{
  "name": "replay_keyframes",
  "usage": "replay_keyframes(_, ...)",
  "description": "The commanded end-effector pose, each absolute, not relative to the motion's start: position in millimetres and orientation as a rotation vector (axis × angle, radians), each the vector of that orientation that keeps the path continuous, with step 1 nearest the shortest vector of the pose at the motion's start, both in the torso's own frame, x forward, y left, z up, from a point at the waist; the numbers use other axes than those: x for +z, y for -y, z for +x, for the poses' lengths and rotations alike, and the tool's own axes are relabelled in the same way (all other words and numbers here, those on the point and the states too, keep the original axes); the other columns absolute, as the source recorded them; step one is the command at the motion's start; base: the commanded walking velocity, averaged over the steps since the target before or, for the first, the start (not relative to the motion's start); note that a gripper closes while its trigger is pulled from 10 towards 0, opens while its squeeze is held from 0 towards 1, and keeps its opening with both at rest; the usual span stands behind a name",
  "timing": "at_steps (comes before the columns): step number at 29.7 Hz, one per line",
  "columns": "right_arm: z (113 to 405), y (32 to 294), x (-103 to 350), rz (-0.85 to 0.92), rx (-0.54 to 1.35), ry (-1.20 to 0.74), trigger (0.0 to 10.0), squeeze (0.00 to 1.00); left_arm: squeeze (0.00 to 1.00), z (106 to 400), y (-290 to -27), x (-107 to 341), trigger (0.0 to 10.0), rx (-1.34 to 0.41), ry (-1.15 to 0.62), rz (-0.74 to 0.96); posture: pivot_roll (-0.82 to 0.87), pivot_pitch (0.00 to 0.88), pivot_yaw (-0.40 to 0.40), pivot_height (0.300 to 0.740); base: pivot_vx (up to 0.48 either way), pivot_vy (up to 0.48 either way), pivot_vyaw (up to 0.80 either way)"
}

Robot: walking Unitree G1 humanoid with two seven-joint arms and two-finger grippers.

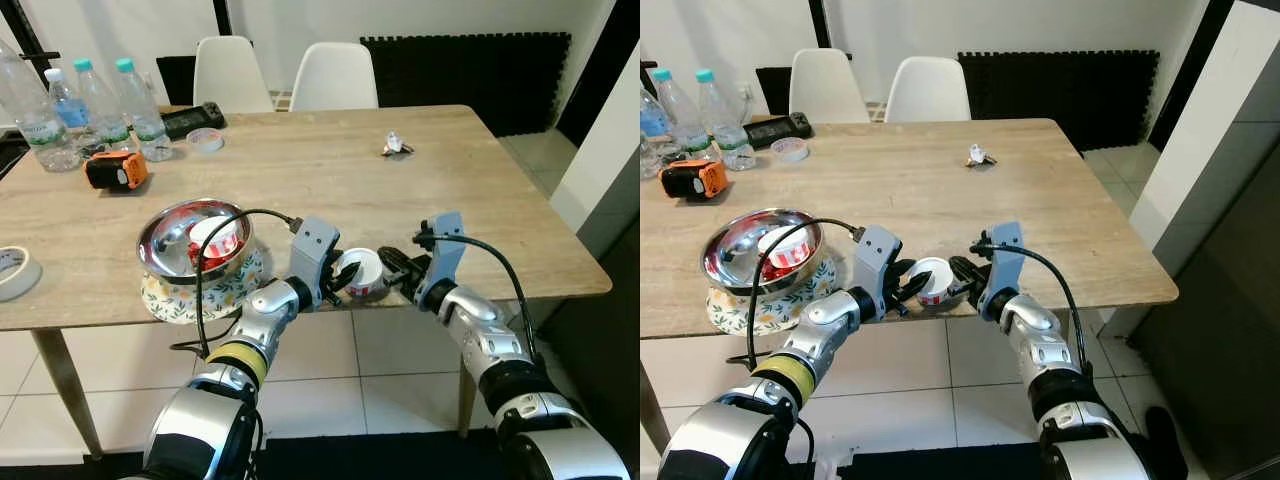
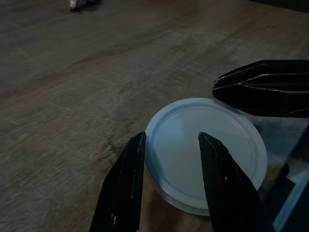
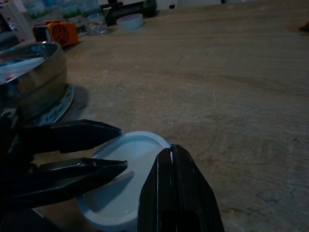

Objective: Restocking fridge

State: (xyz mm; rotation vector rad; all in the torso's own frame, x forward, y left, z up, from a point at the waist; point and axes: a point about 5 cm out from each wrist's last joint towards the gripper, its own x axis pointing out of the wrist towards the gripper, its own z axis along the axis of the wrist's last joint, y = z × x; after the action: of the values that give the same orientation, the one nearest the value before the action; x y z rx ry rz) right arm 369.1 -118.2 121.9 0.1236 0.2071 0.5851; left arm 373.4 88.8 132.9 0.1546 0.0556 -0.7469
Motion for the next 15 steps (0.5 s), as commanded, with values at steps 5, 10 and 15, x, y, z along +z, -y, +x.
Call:
replay_keyframes(5,367.6,122.9,120.8,0.112,0.581,-0.221,10.0,0.0,0.0,371.6,-89.4,127.9,10.0,-0.764,-0.098,0.145,-0.03,0.054,-0.003,0.74,0.0,0.0,0.0)
replay_keyframes(10,368.4,124.2,123.3,0.112,0.576,-0.216,10.0,0.0,0.0,374.5,-86.5,136.2,10.0,-0.769,-0.072,0.152,-0.03,0.053,-0.004,0.74,0.0,0.0,0.0)
replay_keyframes(15,368.9,125.1,124.2,0.119,0.566,-0.213,10.0,0.0,0.0,376.6,-88.0,138.7,10.0,-0.76,-0.071,0.184,-0.02,0.055,-0.007,0.74,0.0,0.0,0.0)
